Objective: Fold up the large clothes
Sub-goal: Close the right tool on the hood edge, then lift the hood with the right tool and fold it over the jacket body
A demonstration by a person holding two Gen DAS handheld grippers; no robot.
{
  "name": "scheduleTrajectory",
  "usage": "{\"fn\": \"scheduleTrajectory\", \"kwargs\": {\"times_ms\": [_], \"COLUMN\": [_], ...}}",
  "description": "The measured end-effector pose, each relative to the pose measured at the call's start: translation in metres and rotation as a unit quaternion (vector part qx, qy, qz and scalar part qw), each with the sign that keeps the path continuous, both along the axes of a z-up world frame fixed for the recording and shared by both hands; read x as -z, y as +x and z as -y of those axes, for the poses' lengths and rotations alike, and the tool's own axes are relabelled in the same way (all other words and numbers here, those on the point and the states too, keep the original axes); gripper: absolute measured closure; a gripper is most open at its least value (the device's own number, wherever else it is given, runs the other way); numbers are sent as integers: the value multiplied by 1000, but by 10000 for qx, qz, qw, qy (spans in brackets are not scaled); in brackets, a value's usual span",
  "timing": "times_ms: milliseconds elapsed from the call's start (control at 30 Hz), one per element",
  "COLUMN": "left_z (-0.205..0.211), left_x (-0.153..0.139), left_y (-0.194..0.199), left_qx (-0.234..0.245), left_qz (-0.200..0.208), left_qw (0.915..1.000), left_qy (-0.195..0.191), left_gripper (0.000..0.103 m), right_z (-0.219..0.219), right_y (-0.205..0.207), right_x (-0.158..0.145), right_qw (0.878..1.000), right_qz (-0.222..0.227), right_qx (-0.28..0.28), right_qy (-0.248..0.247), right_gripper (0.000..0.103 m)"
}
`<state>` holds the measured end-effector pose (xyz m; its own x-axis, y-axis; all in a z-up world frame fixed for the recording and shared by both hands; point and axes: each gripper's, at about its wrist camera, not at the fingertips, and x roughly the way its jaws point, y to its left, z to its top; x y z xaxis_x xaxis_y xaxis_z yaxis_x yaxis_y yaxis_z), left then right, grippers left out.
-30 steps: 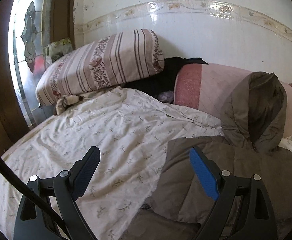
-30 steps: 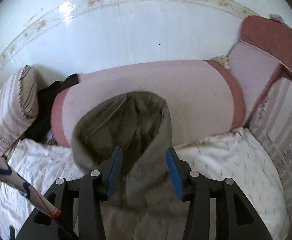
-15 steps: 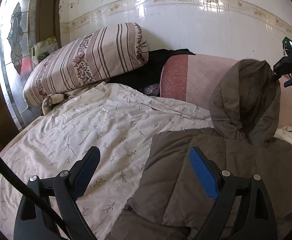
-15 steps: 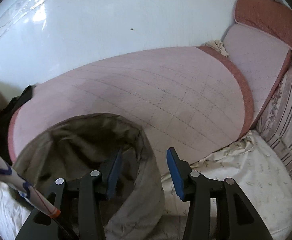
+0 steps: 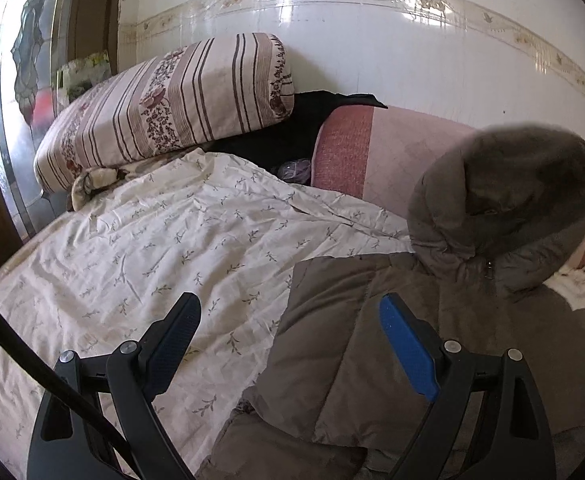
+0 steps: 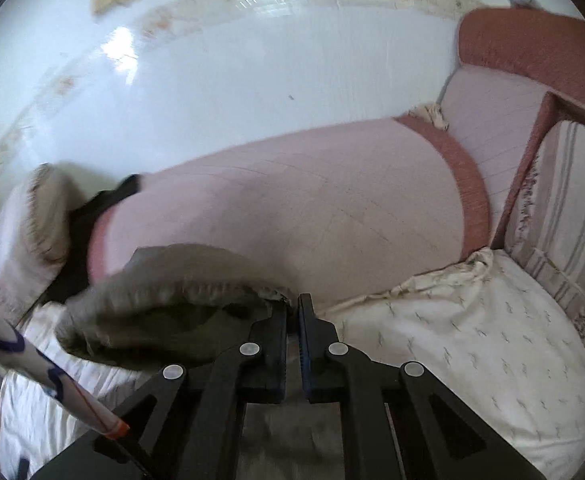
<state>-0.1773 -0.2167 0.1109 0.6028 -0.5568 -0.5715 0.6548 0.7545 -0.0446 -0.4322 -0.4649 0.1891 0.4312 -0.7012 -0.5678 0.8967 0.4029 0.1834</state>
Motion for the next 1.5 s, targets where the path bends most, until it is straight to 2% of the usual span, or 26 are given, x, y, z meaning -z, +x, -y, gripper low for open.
{"fn": "scheduleTrajectory", "kwargs": {"times_ms": [100, 200, 267, 367, 433, 500, 600, 633, 700, 767, 833, 867, 933, 1033, 1133, 1233, 1300, 1400, 1500], "left_z": [-5, -7, -6, 5, 18, 33, 62, 71, 78, 77, 78, 77, 77, 76, 75, 73, 68, 56, 48], "left_x": [-6, -14, -18, -17, -7, 9, 43, 57, 68, 66, 68, 68, 68, 69, 70, 69, 64, 40, 26], "left_y": [0, -7, -15, -36, -49, -59, -72, -74, -75, -75, -75, -75, -76, -78, -78, -77, -74, -70, -67], "left_qx": [3, 106, 229, 651, 1042, 1375, 1597, 1573, 1544, 1532, 1530, 1524, 1519, 1516, 1515, 1562, 1617, 1559, 1448], "left_qz": [-92, -35, 46, 91, -81, -284, -339, -333, -312, -319, -338, -338, -311, -307, -303, -316, -298, -187, -159], "left_qw": [9999, 9996, 9992, 9969, 9935, 9896, 9859, 9847, 9826, 9833, 9832, 9833, 9833, 9834, 9837, 9832, 9832, 9870, 9892], "left_qy": [-144, -274, -332, -427, -454, -319, 366, 676, 983, 930, 936, 940, 950, 946, 924, 887, 789, 333, -133], "left_gripper": [13, 13, 13, 13, 13, 13, 13, 12, 12, 12, 12, 12, 12, 12, 12, 12, 13, 13, 13], "right_z": [-58, -129, -157, -184, -179, -164, -148, -147, -148, -153, -160, -166, -171, -165, -142, -116, -105, -100, -103], "right_y": [-32, -53, -66, -75, -76, -73, -74, -74, -73, -76, -83, -83, -74, -53, -32, -7, -2, -6, -8], "right_x": [3, 22, 41, 90, 122, 151, 178, 180, 176, 161, 136, 117, 94, 77, 86, 114, 138, 169, 179], "right_qw": [9994, 9983, 9980, 9987, 9979, 9957, 9906, 9904, 9910, 9928, 9969, 9988, 9999, 9992, 9983, 9949, 9934, 9888, 9897], "right_qz": [250, 481, 555, 411, 273, 126, 162, 152, 92, -26, 100, 178, 166, 255, 285, 170, -37, -128, -115], "right_qx": [-211, -313, -293, -101, 4, 72, 119, 108, 84, 245, 323, 276, 24, -288, -491, -723, -621, -693, -740], "right_qy": [-107, -100, -14, 297, 592, 911, 1356, 1371, 1333, 1170, 712, 367, 11, -93, 125, 675, 963, 1316, 1218], "right_gripper": [98, 98, 98, 99, 99, 103, 103, 103, 102, 102, 102, 102, 101, 101, 100, 100, 100, 100, 100]}}
